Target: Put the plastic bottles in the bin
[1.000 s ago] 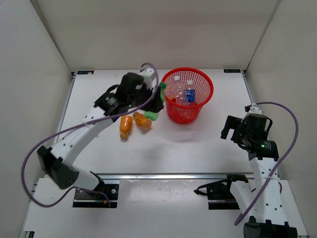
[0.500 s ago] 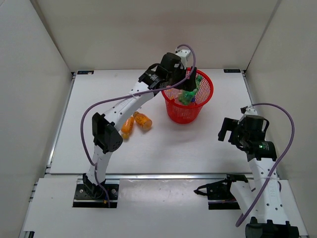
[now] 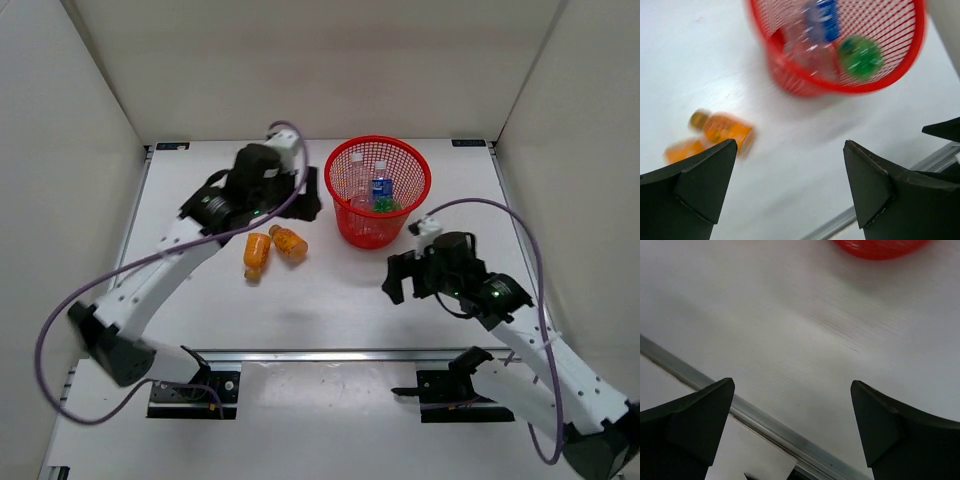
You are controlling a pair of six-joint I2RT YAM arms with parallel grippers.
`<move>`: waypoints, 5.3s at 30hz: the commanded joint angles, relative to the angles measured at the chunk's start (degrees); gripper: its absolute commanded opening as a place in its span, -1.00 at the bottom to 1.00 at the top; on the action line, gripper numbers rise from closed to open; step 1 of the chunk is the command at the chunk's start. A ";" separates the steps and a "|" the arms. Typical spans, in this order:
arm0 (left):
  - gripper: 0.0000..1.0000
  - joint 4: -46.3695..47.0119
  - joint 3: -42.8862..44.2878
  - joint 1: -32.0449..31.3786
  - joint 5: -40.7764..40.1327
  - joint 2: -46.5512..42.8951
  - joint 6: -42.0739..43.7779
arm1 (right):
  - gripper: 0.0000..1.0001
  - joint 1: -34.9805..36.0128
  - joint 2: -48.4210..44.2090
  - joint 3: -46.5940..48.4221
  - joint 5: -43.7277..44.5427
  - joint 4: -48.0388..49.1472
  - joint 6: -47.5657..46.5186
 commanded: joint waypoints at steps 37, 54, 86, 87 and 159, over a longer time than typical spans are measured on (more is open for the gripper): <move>0.96 -16.55 -41.90 18.76 -3.02 -41.62 -8.45 | 0.63 22.56 82.43 55.59 7.53 13.60 -25.56; 0.96 -15.57 -40.93 19.73 -2.67 -40.56 -7.66 | -0.69 24.40 65.58 48.04 8.85 13.95 -21.96; 0.97 6.82 -47.97 24.48 1.47 -23.16 -10.12 | 0.99 -10.13 32.80 43.74 7.53 7.62 -8.16; 0.98 7.36 -47.79 24.21 1.46 -21.68 -9.69 | 0.99 -11.10 32.09 41.64 7.88 7.44 -7.98; 0.97 -14.96 -41.29 22.91 -12.60 -41.17 -8.98 | 1.00 -34.75 1.57 8.04 0.87 -10.58 5.63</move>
